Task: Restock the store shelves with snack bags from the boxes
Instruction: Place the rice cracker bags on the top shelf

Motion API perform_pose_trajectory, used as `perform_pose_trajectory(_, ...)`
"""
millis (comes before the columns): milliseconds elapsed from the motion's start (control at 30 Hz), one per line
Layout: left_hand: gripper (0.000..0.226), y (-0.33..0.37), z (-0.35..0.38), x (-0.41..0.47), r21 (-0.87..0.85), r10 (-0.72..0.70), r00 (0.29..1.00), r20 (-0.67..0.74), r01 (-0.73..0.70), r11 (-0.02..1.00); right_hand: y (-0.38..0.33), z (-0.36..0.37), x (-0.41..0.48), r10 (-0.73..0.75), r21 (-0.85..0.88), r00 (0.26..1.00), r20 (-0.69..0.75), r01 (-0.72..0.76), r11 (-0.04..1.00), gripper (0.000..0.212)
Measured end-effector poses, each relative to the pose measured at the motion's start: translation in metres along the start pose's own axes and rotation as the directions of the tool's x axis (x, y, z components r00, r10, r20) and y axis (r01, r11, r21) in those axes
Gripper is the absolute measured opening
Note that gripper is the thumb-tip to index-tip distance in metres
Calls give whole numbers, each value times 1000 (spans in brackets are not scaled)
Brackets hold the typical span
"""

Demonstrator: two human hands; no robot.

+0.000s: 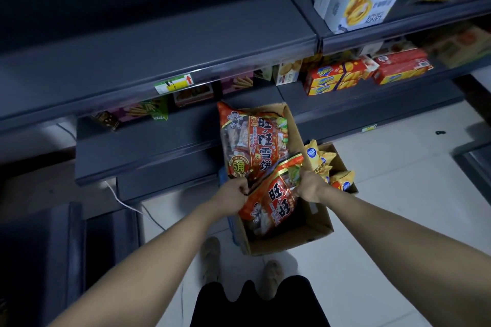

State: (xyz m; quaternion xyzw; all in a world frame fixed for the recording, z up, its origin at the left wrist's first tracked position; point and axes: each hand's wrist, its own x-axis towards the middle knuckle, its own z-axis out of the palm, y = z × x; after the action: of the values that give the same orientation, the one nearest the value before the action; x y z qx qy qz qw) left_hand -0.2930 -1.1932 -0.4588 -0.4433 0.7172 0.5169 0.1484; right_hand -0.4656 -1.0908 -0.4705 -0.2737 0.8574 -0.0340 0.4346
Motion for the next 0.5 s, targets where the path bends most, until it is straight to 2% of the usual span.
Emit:
perform_pose_trajectory(100,32,17,-13,-5,-138,75,997,10,-73,988,2,-12,-3,11,2,1000,-5,-11,1000,57)
perform_pose_trajectory(167,32,30,-24,-6,-211,102,995,-16,-103,972,5,-19,-8,9,-17,1000,-13,-9,1000,55)
perform_pose_trajectory(300,31,45,-39,-6,-353,57,993,-100,-89,932,8,-30,-12,10,1,1000,-12,-10,1000,64)
perform_pose_trajectory(500,31,22,-36,-14,-304,-21,981,-191,-39,952,0,-20,-16,-17,80,994,105,9,997,75)
